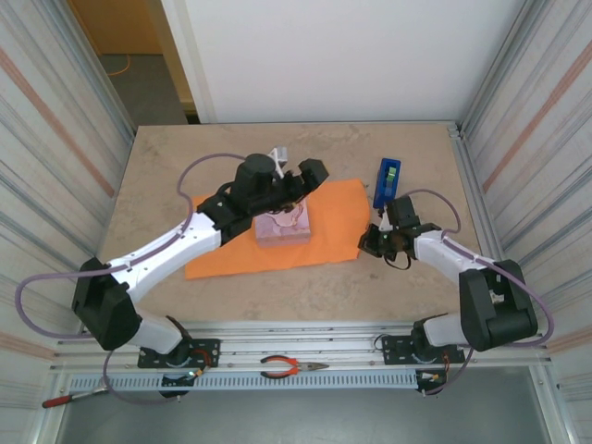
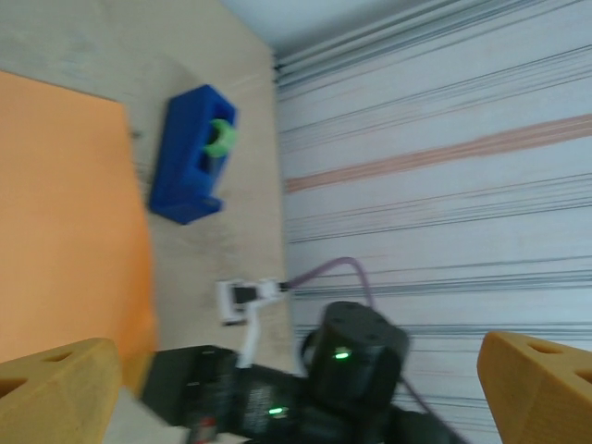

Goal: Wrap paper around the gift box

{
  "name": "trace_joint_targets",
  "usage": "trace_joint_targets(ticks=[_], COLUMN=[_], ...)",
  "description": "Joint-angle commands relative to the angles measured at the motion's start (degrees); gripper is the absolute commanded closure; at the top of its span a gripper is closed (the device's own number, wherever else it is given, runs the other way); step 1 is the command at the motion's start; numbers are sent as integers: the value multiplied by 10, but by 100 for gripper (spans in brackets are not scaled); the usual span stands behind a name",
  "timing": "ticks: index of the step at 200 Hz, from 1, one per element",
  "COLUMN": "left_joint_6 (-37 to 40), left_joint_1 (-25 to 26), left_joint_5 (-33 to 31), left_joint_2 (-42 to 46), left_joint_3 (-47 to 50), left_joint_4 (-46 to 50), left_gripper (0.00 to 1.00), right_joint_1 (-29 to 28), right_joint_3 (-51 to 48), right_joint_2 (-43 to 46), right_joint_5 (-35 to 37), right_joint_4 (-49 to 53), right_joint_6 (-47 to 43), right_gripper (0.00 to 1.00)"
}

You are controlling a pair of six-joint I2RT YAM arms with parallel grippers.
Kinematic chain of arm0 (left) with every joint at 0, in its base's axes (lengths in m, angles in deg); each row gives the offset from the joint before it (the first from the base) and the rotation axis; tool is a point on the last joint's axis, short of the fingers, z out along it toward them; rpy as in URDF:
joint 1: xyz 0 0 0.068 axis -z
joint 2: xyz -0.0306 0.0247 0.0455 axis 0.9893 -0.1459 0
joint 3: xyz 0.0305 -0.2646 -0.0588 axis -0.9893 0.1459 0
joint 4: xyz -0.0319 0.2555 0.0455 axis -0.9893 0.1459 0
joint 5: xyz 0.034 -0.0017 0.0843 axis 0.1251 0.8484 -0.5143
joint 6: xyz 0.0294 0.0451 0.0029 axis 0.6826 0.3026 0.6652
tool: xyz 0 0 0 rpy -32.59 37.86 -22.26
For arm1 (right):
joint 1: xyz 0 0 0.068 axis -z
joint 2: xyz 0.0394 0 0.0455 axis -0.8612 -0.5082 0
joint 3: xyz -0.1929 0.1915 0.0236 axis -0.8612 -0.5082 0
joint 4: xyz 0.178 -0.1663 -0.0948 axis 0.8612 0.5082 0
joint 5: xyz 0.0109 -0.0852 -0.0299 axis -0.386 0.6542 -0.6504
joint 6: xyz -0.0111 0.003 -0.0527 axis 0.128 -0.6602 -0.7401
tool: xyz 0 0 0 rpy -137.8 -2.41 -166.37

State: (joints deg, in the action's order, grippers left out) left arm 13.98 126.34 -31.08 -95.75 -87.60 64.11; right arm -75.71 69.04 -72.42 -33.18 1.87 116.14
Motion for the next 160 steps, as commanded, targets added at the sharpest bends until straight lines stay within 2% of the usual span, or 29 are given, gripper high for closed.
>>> trace_joint_targets(ticks=[1,25,48,75,107,129,160], left_joint_6=[-79,-98,-117,-105,-95,-101,-113], left_joint_1=[29,66,86,103,107,104,94], left_joint_5=[-65,-101,-108,-111,-121,-124,-93], left_joint_2=[-15,-29,-45,-50,-45,-54,-77], left_joint_3=[-70,-148,-220,-275,-288,-277,-311], left_joint_4=[26,44,74,82,59,-15,13], left_gripper=[1,1,1,1,1,1,1], right_joint_1=[-33,-67,-89,-107,-116,-125,-146], right_joint_3=[39,68,89,118,153,174,207], right_joint_2=[23,24,18,4,-16,-32,-57], right_joint_5=[15,24,24,21,13,6,-4], right_joint_4=[27,37,40,46,49,45,45], right_joint_6=[15,21,27,29,28,31,32], right_gripper=[100,100,100,100,100,100,100])
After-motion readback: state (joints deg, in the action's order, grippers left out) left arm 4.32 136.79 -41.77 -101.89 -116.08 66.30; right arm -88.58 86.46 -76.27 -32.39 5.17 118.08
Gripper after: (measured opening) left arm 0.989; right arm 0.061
